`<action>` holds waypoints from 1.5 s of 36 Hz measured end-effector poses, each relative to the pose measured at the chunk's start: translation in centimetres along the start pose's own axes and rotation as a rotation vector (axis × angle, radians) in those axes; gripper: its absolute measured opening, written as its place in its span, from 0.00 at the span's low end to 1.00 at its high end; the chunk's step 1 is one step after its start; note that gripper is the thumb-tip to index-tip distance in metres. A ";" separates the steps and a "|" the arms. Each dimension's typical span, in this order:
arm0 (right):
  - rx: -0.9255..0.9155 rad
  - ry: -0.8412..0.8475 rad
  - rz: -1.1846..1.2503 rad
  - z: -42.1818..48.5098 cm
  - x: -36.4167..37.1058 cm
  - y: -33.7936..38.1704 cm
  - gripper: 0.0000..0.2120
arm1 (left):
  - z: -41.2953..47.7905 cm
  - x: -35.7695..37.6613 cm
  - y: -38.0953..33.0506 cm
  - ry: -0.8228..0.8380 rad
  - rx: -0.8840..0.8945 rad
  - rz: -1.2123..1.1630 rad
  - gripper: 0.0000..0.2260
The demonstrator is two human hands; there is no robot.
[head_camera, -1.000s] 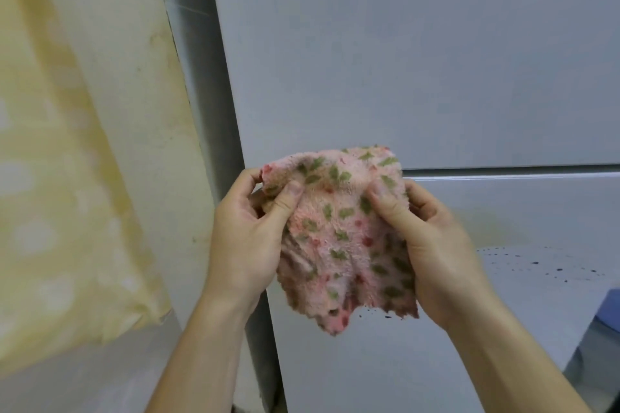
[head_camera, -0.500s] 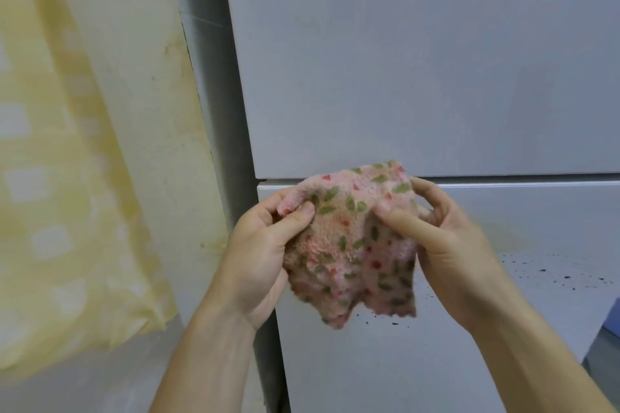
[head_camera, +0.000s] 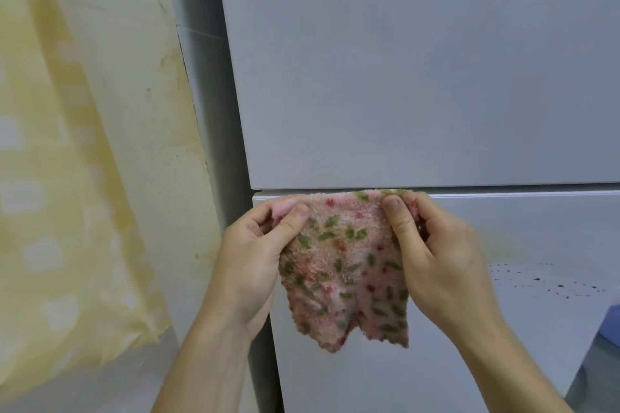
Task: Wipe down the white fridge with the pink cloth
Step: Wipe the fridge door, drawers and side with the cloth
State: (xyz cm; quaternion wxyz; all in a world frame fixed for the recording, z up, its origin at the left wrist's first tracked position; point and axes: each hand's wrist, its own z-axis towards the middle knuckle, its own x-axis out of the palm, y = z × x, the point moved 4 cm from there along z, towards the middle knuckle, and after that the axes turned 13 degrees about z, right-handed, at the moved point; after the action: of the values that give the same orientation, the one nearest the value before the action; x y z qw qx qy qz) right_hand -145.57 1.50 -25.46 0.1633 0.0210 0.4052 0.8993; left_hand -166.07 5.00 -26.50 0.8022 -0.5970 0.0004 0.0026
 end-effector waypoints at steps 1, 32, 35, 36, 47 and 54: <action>0.033 0.009 0.017 0.0 0.0 -0.2 0.19 | 0.0 0.0 0.0 -0.020 0.008 0.022 0.15; 0.134 -0.126 0.136 0.2 -0.9 -0.8 0.08 | -0.6 -0.2 -0.5 -0.355 0.236 0.849 0.11; 0.157 -0.117 0.198 0.2 -0.8 -0.9 0.08 | -0.5 -0.5 -0.3 -0.349 0.242 0.940 0.13; 0.168 -0.113 0.221 0.2 -0.8 -0.9 0.08 | -0.4 -0.6 -0.2 -0.341 0.239 0.953 0.13; 0.448 0.004 0.726 0.1 0.0 -1.0 0.19 | -0.3 0.8 0.6 0.036 0.054 0.765 0.25; 0.477 0.034 1.025 0.0 1.1 0.1 0.20 | -0.9 2.2 0.6 0.154 -0.080 0.551 0.21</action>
State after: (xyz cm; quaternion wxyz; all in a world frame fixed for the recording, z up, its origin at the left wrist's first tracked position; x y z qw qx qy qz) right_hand -146.62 1.73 -25.48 -0.3101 0.2370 0.5375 0.7475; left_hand -163.88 4.35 -27.32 0.7447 -0.6041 0.2232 0.1750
